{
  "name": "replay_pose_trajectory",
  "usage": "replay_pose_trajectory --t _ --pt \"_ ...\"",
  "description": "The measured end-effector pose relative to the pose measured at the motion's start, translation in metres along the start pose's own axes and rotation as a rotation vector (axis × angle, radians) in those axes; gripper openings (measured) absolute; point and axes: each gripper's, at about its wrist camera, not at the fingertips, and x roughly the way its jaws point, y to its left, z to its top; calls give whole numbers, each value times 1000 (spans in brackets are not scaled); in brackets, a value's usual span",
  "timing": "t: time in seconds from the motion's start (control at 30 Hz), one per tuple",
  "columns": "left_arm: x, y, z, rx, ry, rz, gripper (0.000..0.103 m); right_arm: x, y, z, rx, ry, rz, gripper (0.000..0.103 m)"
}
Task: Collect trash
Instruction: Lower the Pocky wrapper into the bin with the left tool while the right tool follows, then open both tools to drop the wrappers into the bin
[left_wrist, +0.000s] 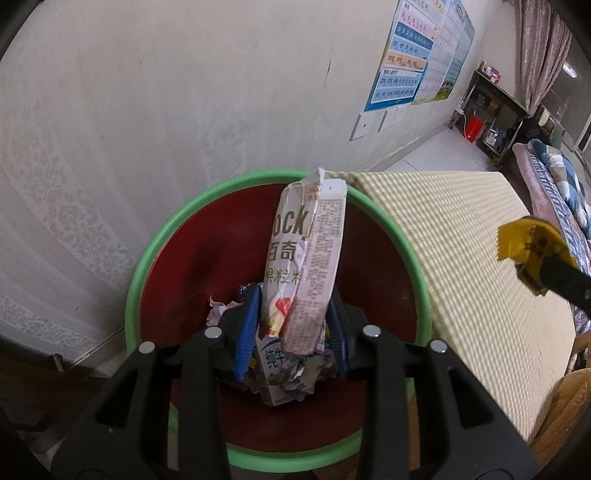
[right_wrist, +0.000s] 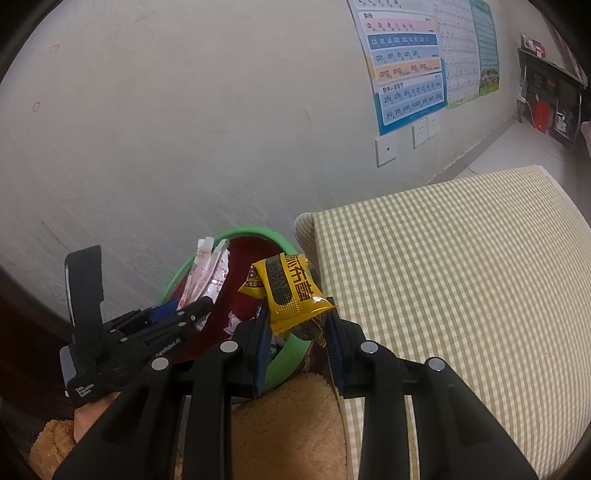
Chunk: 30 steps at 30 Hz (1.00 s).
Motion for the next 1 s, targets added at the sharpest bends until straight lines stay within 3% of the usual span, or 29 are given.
replay_pose_trajectory --t 0.37,0.6,0.9,0.93,1.0 --pt "9 4 -4 -4 26 17 36 4 0 -1 -4 5 2 28" --pt "8 10 -6 -21 24 35 56 9 3 3 -17 9 10 28" --pt "-3 16 -3 -45 -15 67 70 30 22 11 -34 48 94 28" --pt "-4 18 -2 -51 -20 75 71 32 24 12 -36 52 103 31" --pt "-5 22 1 -60 -25 89 74 38 30 12 -41 71 130 50"
